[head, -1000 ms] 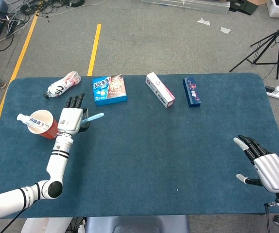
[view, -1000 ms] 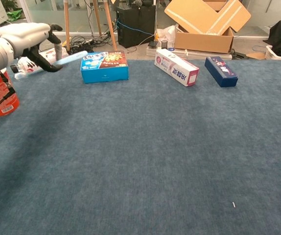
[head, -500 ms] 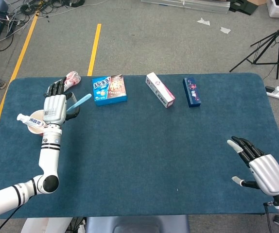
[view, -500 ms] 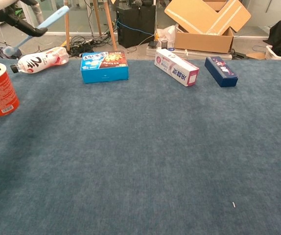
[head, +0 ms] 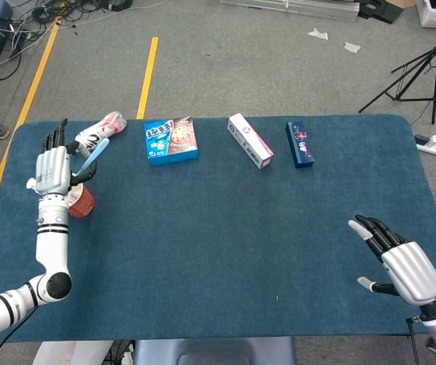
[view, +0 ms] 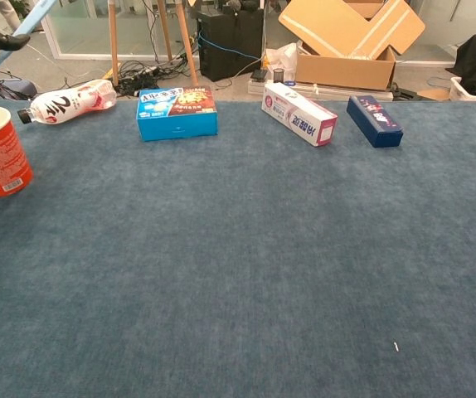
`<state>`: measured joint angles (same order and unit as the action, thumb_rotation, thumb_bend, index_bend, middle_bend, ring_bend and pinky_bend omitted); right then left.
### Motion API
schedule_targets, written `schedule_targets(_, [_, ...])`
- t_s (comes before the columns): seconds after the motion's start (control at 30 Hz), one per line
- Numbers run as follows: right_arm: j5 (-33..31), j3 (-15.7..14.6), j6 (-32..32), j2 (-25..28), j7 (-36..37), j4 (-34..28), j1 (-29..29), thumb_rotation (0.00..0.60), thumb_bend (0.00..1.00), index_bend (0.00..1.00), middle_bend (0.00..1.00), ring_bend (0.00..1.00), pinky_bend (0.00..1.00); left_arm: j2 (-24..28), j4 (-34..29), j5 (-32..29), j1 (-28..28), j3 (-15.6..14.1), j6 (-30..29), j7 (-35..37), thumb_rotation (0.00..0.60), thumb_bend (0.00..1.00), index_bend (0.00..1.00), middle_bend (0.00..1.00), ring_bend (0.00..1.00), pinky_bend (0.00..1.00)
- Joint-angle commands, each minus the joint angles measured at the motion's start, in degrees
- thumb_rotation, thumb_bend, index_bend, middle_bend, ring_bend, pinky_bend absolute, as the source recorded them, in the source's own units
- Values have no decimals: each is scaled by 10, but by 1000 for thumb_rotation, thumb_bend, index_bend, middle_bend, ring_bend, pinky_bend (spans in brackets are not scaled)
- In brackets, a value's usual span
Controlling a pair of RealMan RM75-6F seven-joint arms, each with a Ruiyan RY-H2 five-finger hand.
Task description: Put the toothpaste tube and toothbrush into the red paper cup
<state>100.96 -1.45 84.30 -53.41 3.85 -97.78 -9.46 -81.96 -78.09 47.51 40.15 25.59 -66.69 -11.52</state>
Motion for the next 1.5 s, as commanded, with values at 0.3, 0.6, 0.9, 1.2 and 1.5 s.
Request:
schedule_targets(0.3, [-10,0,-12,-6,-6,0,-3,600,0,86,102,110,431,-3,31,2,-13,-6,24,40,600,350,621,0,0,0])
schedule_targets(0.6, [-17,0,-13,-5,-2,5,-1,600,0,86,102,110,431,-19,67,12,-15,-16,40,63,600,350,621,0,0,0])
schedule_targets(0.9, [-22,0,-15,-4,2,9,-1,600,0,86,102,110,431,-29,94,29,-24,-25,48,92,600,350,621,0,0,0])
schedule_targets(1.2, [-22,-1,-18,-7,4,11,-2,600,0,86,102,110,431,-36,110,43,-33,-28,53,119,600,350,621,0,0,0])
schedule_targets(1.5, [-26,-1,-21,-10,5,14,-3,600,0,86,102,110,431,-48,129,54,-42,-30,58,148,600,350,621,0,0,0])
